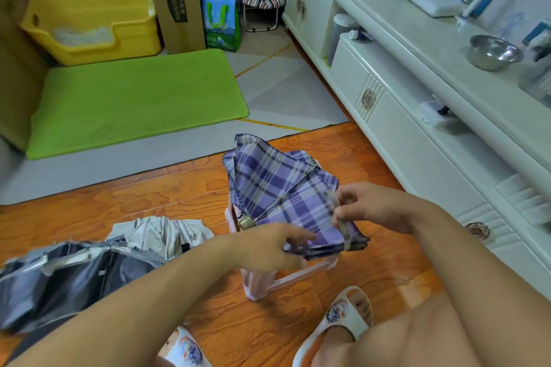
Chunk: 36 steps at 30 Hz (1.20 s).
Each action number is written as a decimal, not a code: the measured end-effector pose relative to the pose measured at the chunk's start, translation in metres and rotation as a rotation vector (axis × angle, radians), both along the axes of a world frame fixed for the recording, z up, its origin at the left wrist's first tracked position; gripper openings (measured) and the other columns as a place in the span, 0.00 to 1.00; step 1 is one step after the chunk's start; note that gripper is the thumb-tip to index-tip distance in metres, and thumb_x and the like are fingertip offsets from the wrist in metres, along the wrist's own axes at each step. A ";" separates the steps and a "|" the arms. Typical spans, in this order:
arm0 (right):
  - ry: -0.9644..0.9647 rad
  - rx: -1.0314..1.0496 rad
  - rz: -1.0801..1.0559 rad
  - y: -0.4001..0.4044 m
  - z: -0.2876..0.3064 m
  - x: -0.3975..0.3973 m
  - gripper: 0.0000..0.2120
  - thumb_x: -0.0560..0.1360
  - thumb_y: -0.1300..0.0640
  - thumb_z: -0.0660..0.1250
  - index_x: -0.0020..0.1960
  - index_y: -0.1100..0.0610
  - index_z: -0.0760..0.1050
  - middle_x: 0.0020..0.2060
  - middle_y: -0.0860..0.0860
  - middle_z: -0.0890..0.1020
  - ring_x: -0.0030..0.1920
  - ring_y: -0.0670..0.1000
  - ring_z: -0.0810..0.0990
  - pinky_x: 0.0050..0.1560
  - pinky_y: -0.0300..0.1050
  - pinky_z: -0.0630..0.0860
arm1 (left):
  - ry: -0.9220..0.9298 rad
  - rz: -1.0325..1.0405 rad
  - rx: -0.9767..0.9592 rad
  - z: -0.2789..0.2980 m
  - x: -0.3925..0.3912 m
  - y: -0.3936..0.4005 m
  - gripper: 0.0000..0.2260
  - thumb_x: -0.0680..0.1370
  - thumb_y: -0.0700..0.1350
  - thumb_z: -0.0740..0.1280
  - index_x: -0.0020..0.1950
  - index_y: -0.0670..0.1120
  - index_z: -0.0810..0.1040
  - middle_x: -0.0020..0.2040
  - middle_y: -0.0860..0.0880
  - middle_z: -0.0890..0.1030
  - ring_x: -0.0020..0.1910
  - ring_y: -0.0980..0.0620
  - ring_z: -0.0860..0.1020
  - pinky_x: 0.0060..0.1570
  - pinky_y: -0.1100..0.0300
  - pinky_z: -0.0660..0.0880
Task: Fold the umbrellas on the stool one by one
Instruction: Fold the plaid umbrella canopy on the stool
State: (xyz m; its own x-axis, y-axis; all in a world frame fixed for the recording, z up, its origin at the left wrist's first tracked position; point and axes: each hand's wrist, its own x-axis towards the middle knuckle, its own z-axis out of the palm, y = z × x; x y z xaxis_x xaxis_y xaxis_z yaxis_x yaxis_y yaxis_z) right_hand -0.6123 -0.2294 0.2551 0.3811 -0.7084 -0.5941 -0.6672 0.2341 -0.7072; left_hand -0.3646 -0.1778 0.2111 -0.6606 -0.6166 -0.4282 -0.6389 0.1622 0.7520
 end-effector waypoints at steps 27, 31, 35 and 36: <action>-0.167 -0.364 -0.199 -0.030 0.005 0.035 0.16 0.77 0.48 0.73 0.63 0.49 0.80 0.55 0.45 0.84 0.58 0.44 0.81 0.64 0.51 0.78 | 0.251 0.779 -0.047 0.027 0.028 -0.035 0.06 0.79 0.46 0.72 0.42 0.50 0.84 0.32 0.47 0.82 0.30 0.54 0.73 0.34 0.59 0.67; -0.292 -0.395 -0.233 -0.020 0.009 0.035 0.09 0.79 0.58 0.71 0.58 0.50 0.81 0.42 0.44 0.86 0.48 0.47 0.85 0.53 0.47 0.80 | 0.156 0.765 -0.230 0.035 0.027 -0.025 0.06 0.80 0.47 0.71 0.44 0.50 0.84 0.28 0.57 0.78 0.23 0.62 0.71 0.27 0.71 0.64; -0.352 -0.434 -0.318 -0.017 0.009 0.026 0.24 0.80 0.61 0.69 0.73 0.47 0.70 0.34 0.48 0.78 0.44 0.50 0.82 0.65 0.47 0.74 | -0.001 0.836 -0.424 0.037 0.036 -0.020 0.05 0.79 0.48 0.72 0.46 0.54 0.86 0.35 0.63 0.77 0.34 0.62 0.75 0.33 0.65 0.67; -0.368 -0.426 -0.322 -0.017 0.009 0.023 0.26 0.80 0.62 0.69 0.75 0.47 0.68 0.35 0.51 0.78 0.43 0.51 0.82 0.68 0.48 0.72 | 0.012 0.877 -0.425 0.038 0.038 -0.020 0.04 0.79 0.48 0.72 0.45 0.55 0.86 0.36 0.63 0.77 0.35 0.62 0.74 0.34 0.64 0.67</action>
